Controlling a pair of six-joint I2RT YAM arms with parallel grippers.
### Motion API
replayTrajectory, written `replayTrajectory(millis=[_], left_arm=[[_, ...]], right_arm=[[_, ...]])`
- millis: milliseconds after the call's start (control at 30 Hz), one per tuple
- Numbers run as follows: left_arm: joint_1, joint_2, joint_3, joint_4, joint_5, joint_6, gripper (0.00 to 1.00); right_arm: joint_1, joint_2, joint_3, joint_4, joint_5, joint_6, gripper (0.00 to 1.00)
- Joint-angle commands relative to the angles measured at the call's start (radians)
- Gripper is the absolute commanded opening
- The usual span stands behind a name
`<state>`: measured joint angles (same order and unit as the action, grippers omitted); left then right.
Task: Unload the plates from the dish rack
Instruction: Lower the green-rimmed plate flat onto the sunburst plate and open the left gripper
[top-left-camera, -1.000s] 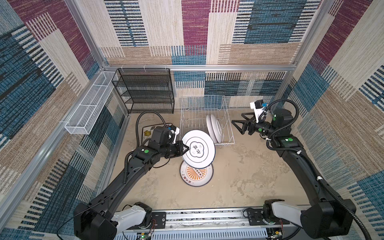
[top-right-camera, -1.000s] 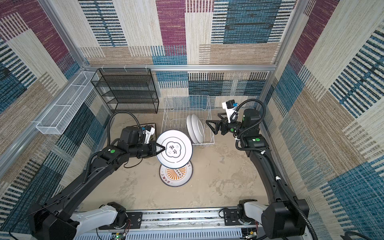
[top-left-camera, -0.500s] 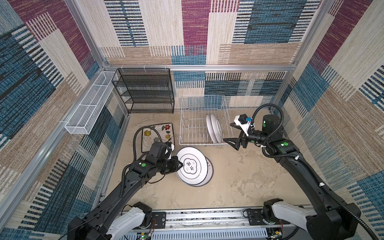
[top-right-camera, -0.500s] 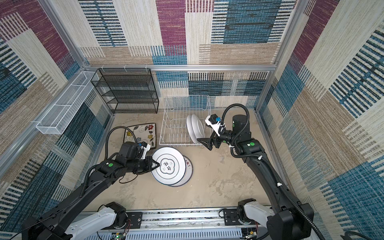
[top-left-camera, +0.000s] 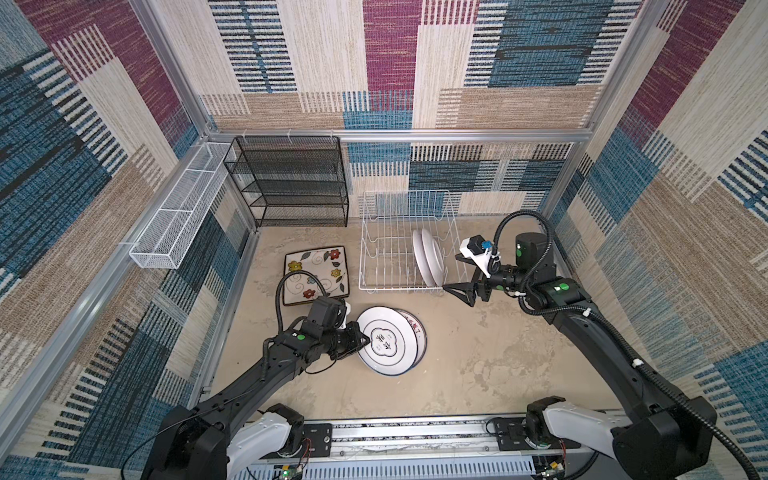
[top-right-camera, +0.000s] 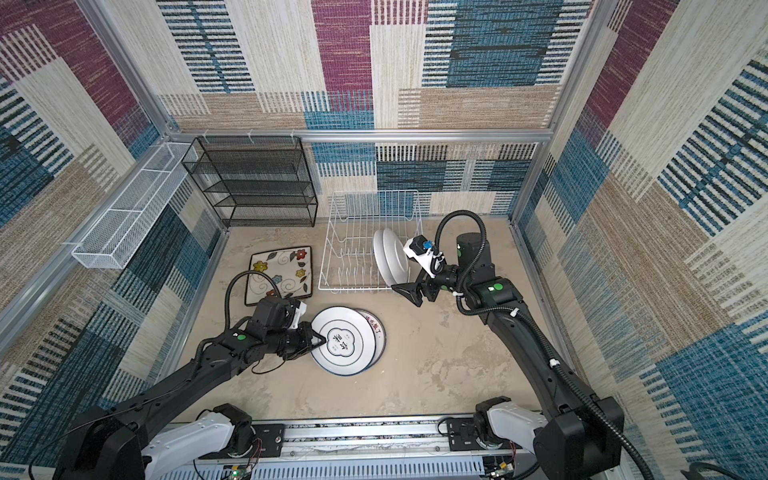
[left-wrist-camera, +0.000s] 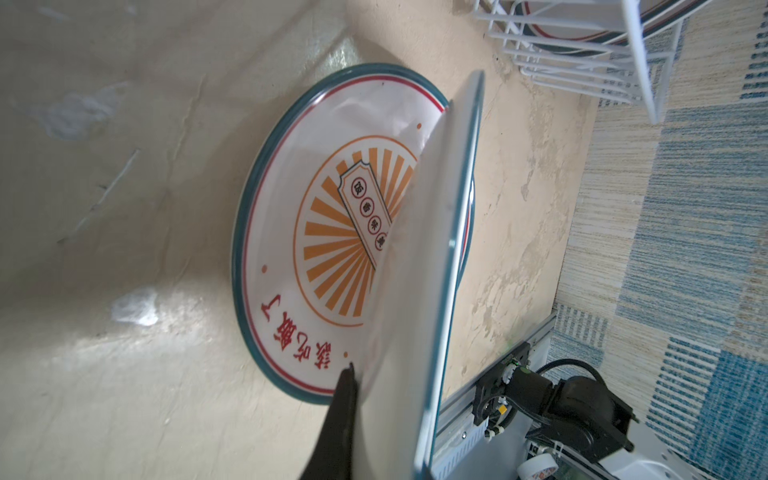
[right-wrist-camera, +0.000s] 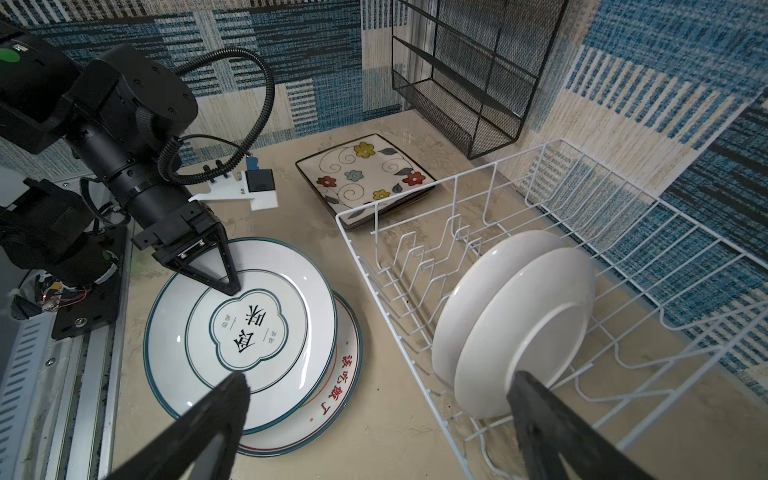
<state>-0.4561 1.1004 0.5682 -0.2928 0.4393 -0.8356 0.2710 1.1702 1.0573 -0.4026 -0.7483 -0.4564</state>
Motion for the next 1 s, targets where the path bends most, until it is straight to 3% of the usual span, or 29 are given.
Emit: replayTrajectory(millis=[0, 267, 467, 767, 967], left_arm=[[0.0, 0.036, -0.011, 0.13, 0.056, -0.038, 0.0], [0.0, 0.104, -0.009, 0.153, 0.049, -0.034, 0.03], [0.0, 0.111, 0.029, 0.064, 0.008, -0.008, 0.2], [0.0, 0.176, 0.103, -0.054, -0.012, 0.042, 0.33], [0.0, 0.202, 0.156, -0.136, -0.053, 0.072, 0.57]], right_arm=[[0.003, -0.002, -0.006, 0.011, 0.023, -0.008, 0.99], [0.004, -0.007, -0.013, 0.022, 0.031, 0.002, 0.99], [0.006, -0.004, -0.018, 0.034, 0.039, 0.009, 0.99], [0.007, -0.01, -0.019, 0.037, 0.044, 0.016, 0.99], [0.008, -0.009, -0.015, 0.035, 0.055, 0.021, 0.99]])
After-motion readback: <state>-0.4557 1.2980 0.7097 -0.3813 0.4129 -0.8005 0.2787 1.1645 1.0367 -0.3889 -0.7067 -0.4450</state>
